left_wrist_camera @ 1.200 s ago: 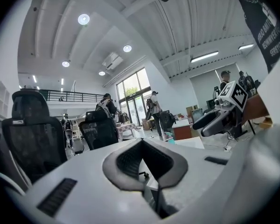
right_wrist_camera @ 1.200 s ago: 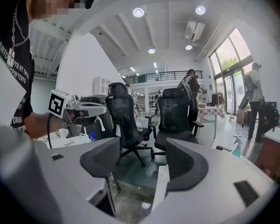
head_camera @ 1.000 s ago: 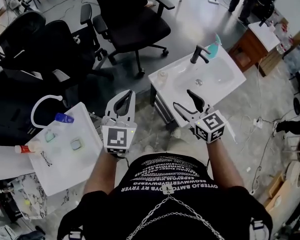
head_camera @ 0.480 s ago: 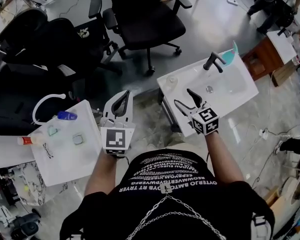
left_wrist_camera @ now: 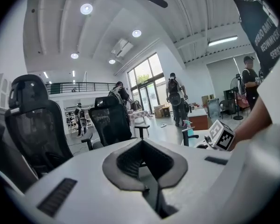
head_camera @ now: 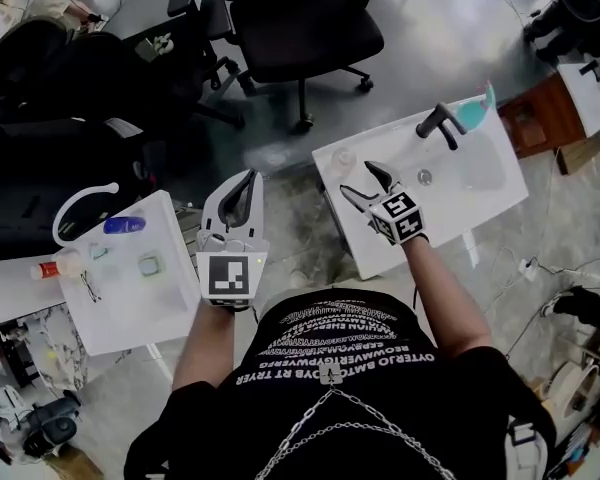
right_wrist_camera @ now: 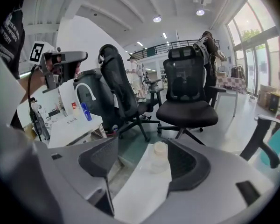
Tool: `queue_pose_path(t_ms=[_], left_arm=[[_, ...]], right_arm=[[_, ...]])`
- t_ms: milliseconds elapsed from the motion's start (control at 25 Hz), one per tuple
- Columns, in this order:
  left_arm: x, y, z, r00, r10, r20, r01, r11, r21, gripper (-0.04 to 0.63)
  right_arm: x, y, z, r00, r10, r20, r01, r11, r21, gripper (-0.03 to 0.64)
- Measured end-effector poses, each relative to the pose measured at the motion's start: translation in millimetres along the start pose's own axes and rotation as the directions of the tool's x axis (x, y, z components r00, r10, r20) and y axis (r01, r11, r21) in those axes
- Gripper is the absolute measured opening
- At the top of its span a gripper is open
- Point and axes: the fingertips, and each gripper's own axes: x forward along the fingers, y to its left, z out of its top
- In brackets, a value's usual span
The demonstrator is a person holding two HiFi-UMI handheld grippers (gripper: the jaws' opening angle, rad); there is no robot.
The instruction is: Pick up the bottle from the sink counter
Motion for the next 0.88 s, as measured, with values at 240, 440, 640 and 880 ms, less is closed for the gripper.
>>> queue_pose_path(t_ms=[240, 440, 640, 880], left_arm=[[18.9, -7.3, -12.1, 0.999, 0.021, -0.045, -0.022, 0.999, -0.023, 0.005], [22.1, -5.4, -23.8, 0.994, 0.047, -0.094, -0.048, 0.999, -0.003, 0.005], [17.3, -4.8, -33.4, 0.988, 0.072, -0.139, -0.074, 0.997, -0.011, 0.005], [11.8, -8.1, -32.0, 0.985, 0.085, -0.148, -0.085, 0.996, 0.008, 0.005]], right_arm=[[48.3, -27.3, -33.9, 0.996, 0.033, -0.086, -0.035, 0.999, -0.025, 0.337], [89.8, -44.2, -58.2, 0.989, 0.047, -0.143, -0.059, 0.995, -0.081, 0.35], [119.3, -48.8, -66.4, 0.991, 0.029, -0.128, -0.044, 0.993, -0.113, 0.353], [132.7, -55.3, -82.9, 0.992, -0.014, -0.125, 0.0, 0.994, -0.105, 0.334]])
